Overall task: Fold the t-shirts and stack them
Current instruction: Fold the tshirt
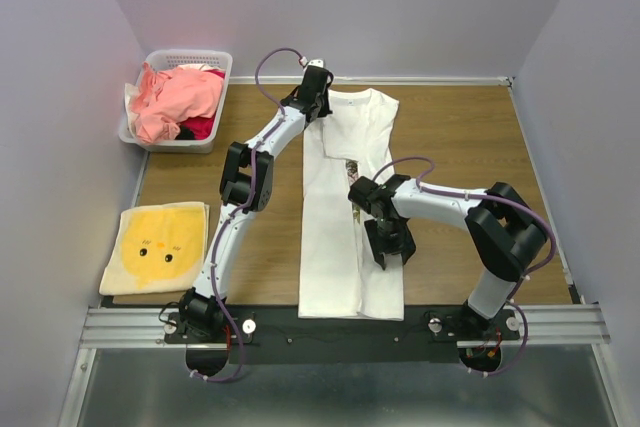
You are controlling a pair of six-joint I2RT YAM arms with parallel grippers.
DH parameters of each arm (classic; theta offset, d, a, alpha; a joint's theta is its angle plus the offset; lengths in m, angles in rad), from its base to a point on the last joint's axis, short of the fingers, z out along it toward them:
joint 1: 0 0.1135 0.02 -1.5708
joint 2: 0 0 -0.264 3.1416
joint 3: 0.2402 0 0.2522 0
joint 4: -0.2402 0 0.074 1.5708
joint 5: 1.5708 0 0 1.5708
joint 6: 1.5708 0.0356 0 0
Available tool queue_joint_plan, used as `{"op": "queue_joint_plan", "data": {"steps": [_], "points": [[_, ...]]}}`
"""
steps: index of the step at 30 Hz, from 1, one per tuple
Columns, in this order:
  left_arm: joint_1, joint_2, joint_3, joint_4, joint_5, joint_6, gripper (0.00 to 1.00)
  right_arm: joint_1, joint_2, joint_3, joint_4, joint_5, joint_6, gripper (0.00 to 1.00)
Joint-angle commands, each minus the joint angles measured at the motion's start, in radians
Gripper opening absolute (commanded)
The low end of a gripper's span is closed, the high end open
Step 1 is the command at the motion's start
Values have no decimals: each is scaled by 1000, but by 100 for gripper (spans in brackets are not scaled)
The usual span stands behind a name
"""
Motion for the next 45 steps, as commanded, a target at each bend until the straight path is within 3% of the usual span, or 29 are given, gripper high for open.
{"op": "queue_joint_plan", "data": {"steps": [1,4,6,10,11,14,18,23,26,30,35,38,45], "points": [[23,-40,33,56,-47,12,0,5,14,-22,-3,16,9,61],[25,-36,33,52,-47,15,1,5,20,-19,-3,14,9,61],[31,-37,29,47,-47,23,12,5,20,-18,-3,10,9,61],[44,-83,-2,64,-76,28,21,6,1,-10,4,2,3,62],[47,-98,-39,76,-81,28,30,6,-21,-12,16,2,1,62],[54,-157,-86,131,-87,43,42,5,-52,-2,33,10,-1,66],[55,-183,-74,128,-90,65,45,5,-84,15,35,54,12,74],[55,-247,-80,14,-91,60,45,5,-160,54,23,138,84,75],[54,-345,-183,-40,-84,49,45,5,-206,70,-11,187,154,76],[52,-506,-466,-43,-65,39,44,5,-247,33,-14,244,225,86],[31,-731,-706,-86,-13,9,43,2,-272,36,-11,304,259,93],[-15,-863,-864,-96,2,-24,43,-23,-269,59,4,333,243,93],[-179,-1161,-1261,-122,11,-162,41,-99,-337,-22,111,246,208,87]]}}
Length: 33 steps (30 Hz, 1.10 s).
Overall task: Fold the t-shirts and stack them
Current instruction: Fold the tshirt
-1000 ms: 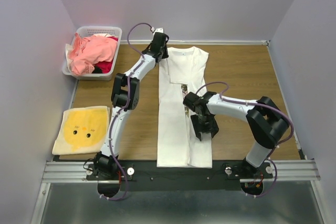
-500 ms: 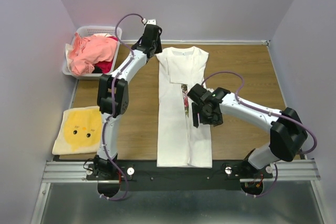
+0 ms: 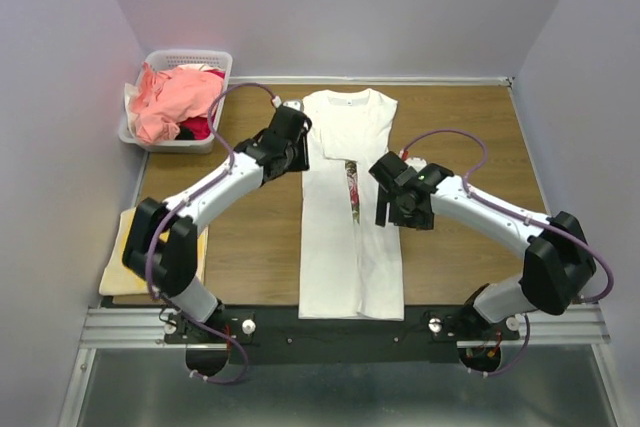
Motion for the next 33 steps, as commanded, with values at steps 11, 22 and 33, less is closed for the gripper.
{"op": "queue_joint_plan", "data": {"steps": [11,22,33], "points": [[-363,-622,-594,-110,65,-454,41,-43,-291,-346,181,-186,-25,69],[-668,-564,-698,-202,72,-702,41,-31,-420,-452,198,-303,4,75],[-691,-655,-797,-230,84,-870,42,37,-422,-508,193,-312,133,75]]}}
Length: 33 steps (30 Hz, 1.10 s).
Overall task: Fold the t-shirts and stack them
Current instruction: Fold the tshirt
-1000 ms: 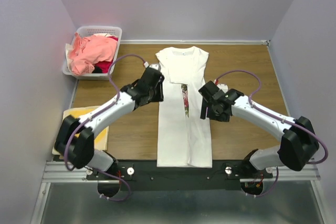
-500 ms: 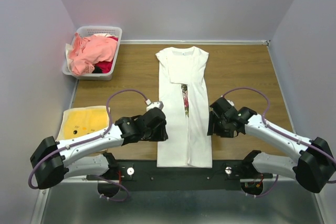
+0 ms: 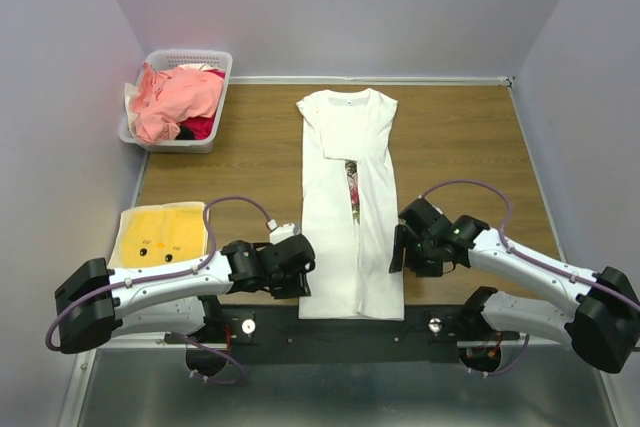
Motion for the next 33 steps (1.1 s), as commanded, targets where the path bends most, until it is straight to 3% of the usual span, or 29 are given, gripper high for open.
{"op": "queue_joint_plan", "data": {"steps": [1,10,24,33], "points": [[-7,-16,-35,-8,6,-90,42,26,-2,-36,7,-14,77,74],[-9,73,-41,0,17,-100,41,72,10,-60,5,-16,126,60],[-9,176,-28,74,18,-86,40,147,47,-86,-1,-23,166,58],[-9,154,-61,95,34,-98,33,161,41,-122,47,-92,165,49]]}}
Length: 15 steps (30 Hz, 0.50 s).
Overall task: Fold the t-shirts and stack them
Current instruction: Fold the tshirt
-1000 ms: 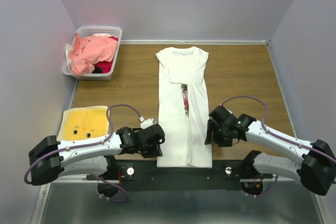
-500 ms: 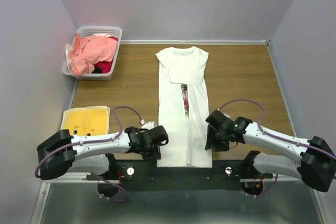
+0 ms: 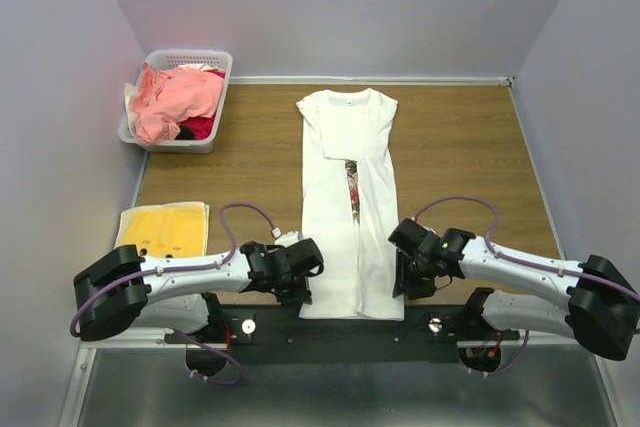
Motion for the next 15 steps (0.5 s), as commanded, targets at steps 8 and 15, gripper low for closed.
{"op": "queue_joint_plan", "data": {"steps": [8,15], "points": [[-6,28,-32,-35,-23,-32,32,29,19,-43,79,-76,7,47],[-6,19,-32,-36,-26,-33,9,35,29,-47,85,-78,14,1]]}}
